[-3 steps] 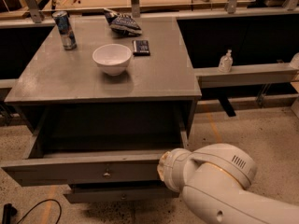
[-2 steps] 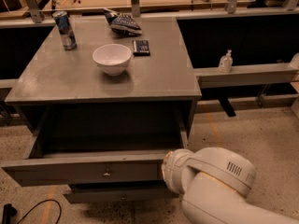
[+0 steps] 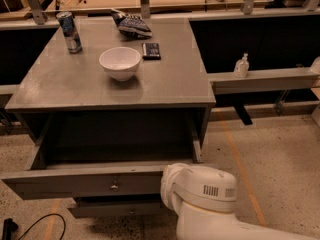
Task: Close top drawer
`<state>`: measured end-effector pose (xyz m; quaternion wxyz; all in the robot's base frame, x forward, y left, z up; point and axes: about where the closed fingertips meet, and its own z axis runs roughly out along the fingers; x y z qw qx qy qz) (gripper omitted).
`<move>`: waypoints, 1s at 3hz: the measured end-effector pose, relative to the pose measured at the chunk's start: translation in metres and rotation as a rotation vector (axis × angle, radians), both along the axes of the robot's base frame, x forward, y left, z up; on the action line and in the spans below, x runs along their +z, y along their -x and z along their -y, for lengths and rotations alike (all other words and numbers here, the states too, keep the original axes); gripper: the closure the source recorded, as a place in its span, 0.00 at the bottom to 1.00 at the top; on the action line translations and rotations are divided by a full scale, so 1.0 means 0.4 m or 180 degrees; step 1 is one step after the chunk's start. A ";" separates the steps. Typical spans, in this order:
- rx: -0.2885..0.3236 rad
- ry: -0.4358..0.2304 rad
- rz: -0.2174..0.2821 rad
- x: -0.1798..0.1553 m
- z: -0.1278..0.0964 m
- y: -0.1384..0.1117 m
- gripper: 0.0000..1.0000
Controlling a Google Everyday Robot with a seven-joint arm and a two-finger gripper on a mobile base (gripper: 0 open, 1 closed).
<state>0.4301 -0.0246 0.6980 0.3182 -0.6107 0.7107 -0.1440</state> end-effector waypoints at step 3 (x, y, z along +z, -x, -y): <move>-0.0131 -0.0119 0.0004 -0.096 -0.049 -0.059 1.00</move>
Offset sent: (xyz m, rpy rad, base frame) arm 0.0633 0.0509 -0.1101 0.1170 -0.0953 -0.1173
